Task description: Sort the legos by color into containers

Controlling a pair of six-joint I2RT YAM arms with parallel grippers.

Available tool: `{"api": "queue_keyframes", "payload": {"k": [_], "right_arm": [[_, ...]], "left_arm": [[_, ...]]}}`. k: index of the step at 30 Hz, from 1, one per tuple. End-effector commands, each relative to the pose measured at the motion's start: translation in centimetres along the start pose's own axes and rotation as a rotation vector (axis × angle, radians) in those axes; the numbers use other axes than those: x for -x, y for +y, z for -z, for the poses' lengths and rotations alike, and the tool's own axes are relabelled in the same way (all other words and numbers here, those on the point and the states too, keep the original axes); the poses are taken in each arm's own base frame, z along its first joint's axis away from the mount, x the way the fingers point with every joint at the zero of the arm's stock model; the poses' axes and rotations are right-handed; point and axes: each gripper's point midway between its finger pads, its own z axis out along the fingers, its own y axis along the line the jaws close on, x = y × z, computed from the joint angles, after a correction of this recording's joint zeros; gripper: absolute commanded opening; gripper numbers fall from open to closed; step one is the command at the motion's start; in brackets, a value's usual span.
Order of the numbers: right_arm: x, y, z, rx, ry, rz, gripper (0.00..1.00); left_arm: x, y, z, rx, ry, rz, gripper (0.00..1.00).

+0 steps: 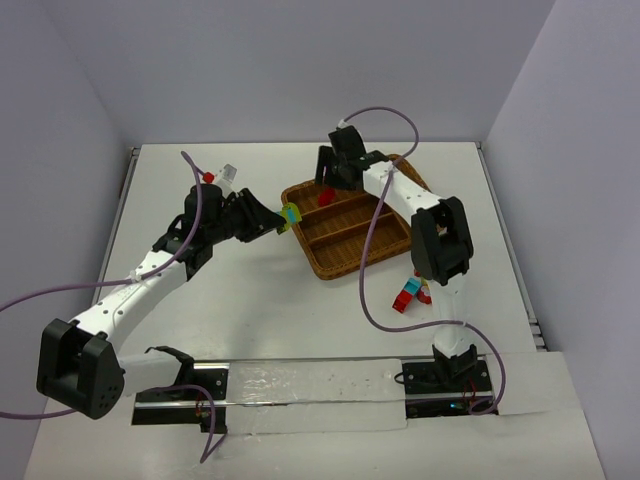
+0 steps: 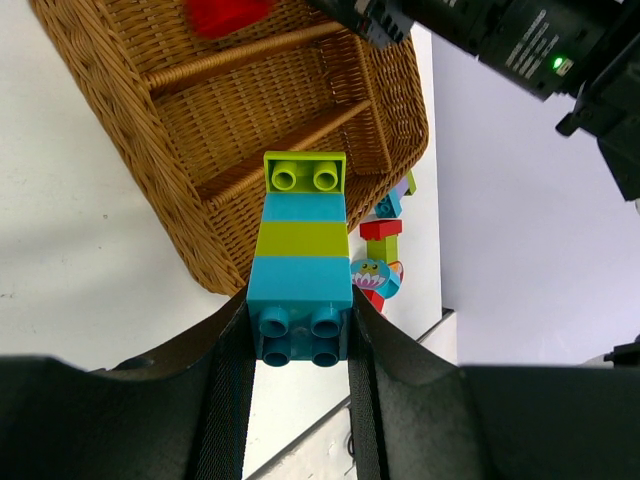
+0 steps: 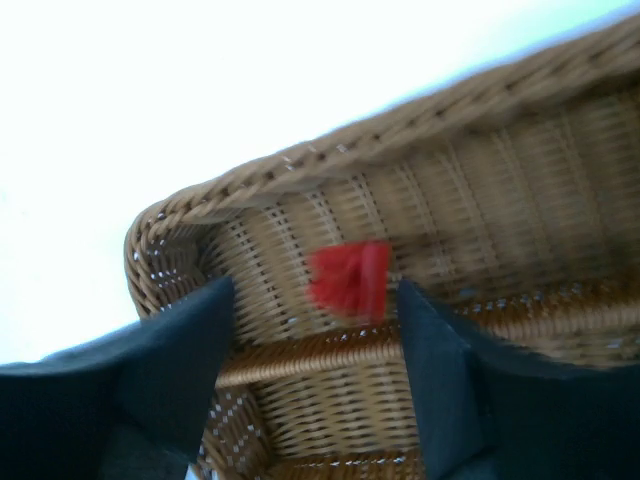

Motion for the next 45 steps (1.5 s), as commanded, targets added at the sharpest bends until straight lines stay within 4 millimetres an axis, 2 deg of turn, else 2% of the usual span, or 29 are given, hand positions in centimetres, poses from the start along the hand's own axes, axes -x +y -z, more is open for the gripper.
{"api": "queue_keyframes", "payload": {"k": [1, 4, 7, 8, 9, 10, 14, 16, 20, 25, 31, 34, 39, 45], "right_arm": [[2.7, 1.7, 2.0, 0.018, -0.058, 0.029, 0.95], [4.1, 2.0, 4.5, 0.032, -0.095, 0.056, 0.95], [4.3, 2.4, 7.4, 0.061, -0.109, 0.069, 0.93], [4.5, 2.5, 8.6, 0.073, -0.128, 0.070, 0.91], [4.9, 2.8, 11.0, 0.109, -0.168, 0.070, 0.89], [4.5, 2.9, 12.9, 0.150, -0.195, 0.073, 0.88], [2.4, 4.8, 18.0, 0.370, -0.248, 0.143, 0.83], [0.9, 5.4, 19.8, 0.455, -0.241, 0.185, 0.82], [-1.2, 5.3, 22.9, 0.539, -0.228, 0.208, 0.81], [-3.3, 6.0, 24.4, 0.678, -0.176, 0.217, 0.82], [-5.2, 6.7, 24.6, 0.827, -0.100, 0.203, 0.85], [-5.4, 6.8, 24.9, 0.882, -0.090, 0.183, 0.85], [-6.1, 7.8, 26.5, 1.018, -0.076, 0.186, 0.73], [-5.8, 8.8, 28.0, 1.115, -0.079, 0.208, 0.75]], "left_arm": [[1.4, -2.3, 0.6, -0.076, -0.041, -0.022, 0.00], [1.4, -2.1, 0.6, -0.067, -0.047, -0.024, 0.00], [1.6, -2.0, 0.7, -0.073, -0.068, -0.034, 0.00], [1.5, -1.9, 0.6, -0.075, -0.067, -0.038, 0.00], [1.3, -1.7, 0.4, -0.074, -0.057, -0.046, 0.00], [1.1, -1.5, 0.0, -0.072, -0.042, -0.056, 0.00], [0.7, -2.7, -0.9, -0.147, 0.024, -0.117, 0.00], [0.2, -3.4, -1.1, -0.199, 0.072, -0.145, 0.00], [-0.8, -4.9, -0.8, -0.334, 0.140, -0.180, 0.00], [-1.2, -5.9, -0.2, -0.461, 0.187, -0.179, 0.00], [-1.6, -7.5, 1.5, -0.596, 0.225, -0.213, 0.00], [-1.8, -7.9, 2.4, -0.641, 0.243, -0.222, 0.00], [-1.8, -8.6, 3.3, -0.696, 0.249, -0.223, 0.00], [-1.6, -10.1, 4.8, -0.750, 0.248, -0.247, 0.00]]}}
